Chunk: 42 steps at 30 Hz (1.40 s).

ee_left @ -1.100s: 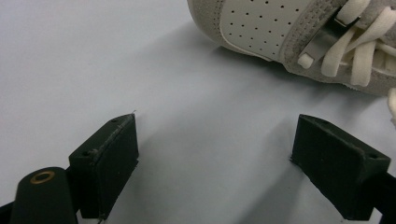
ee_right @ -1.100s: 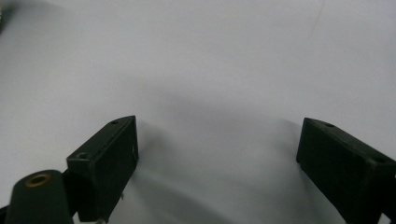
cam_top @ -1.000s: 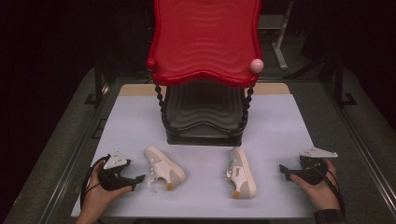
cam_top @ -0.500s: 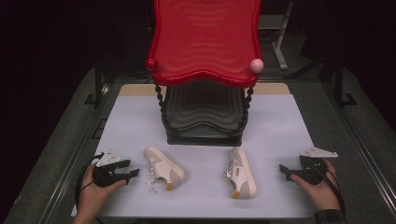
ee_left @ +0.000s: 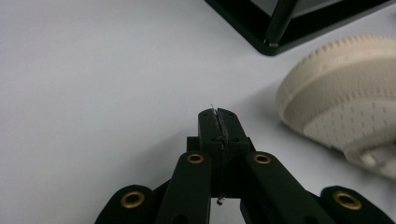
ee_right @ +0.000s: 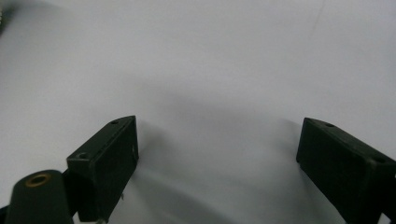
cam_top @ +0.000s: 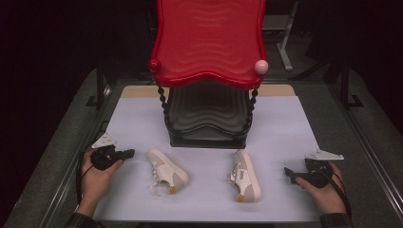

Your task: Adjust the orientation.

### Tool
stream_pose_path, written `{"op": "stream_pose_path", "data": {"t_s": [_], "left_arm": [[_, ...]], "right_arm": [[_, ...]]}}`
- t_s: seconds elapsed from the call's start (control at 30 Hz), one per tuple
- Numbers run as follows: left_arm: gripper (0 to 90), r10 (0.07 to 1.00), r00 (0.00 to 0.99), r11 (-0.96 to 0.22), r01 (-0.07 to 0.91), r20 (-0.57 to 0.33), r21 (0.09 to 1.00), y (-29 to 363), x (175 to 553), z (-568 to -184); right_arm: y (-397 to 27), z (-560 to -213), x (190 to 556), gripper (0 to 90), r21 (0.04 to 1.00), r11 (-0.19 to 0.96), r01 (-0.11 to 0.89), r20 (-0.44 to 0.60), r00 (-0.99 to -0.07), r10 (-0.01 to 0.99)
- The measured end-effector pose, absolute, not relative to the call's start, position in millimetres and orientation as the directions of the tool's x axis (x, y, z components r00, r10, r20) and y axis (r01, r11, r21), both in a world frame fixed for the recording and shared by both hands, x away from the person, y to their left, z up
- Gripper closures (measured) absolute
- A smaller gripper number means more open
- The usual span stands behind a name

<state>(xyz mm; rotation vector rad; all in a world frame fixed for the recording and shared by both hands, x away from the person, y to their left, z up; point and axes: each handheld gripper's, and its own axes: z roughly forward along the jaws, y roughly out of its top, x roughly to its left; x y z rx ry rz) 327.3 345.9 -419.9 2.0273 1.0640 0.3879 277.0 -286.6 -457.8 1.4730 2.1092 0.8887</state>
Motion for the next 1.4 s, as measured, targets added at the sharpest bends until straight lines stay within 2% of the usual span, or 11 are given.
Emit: {"op": "stream_pose_path", "data": {"t_s": [0.53, 1.07, 1.4], "left_arm": [[89.7, 0.738, 0.668, -0.356, 0.502, -0.091, 0.788, 310, 337, -416], [89.8, 0.692, 0.718, -0.383, 0.455, -0.076, 0.804, 291, 344, -417], [89.8, 0.685, 0.726, -0.414, 0.459, -0.063, 0.786, 285, 343, -421]], "right_arm": [[-287, -458, 277, 11.9, 0.705, 0.237, 0.669, 0.022, -0.354, 0.935], [-287, -458, 277, 12.0, 0.705, 0.236, 0.669, 0.022, -0.353, 0.935], [-287, -458, 277, 11.9, 0.705, 0.236, 0.669, 0.023, -0.354, 0.935]]}}
